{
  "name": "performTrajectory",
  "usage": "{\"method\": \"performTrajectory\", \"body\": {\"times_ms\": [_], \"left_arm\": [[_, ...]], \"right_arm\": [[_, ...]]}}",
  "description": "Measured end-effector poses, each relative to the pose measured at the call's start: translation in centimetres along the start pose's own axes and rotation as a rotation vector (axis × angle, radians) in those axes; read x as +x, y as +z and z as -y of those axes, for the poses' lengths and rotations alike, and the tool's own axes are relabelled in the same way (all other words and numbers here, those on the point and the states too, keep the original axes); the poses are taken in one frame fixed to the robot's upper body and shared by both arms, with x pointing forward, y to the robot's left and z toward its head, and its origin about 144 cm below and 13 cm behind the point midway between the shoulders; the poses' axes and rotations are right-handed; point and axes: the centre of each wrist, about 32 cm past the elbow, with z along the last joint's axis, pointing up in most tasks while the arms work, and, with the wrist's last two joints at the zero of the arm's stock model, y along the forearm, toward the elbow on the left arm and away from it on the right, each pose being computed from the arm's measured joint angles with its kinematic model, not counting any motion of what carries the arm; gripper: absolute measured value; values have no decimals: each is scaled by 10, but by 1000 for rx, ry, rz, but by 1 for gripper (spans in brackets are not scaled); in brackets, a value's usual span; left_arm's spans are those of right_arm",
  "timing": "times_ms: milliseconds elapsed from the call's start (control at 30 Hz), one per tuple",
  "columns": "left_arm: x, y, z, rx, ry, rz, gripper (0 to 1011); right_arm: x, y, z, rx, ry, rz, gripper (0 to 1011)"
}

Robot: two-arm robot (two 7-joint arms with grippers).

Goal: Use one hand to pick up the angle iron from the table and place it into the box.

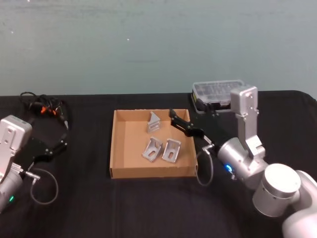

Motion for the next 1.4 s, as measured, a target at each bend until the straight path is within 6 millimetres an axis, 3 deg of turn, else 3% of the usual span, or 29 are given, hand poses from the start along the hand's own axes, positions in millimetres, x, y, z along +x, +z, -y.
{"method": "performTrajectory", "body": {"times_ms": [500,1400], "left_arm": [[0,0,0,0,0,0,1000],[0,0,0,0,0,0,1000]], "right_arm": [[-7,-17,32,-98,-174,-34,1003],[-8,-20,34,-120,-200,-39,1003]]}}
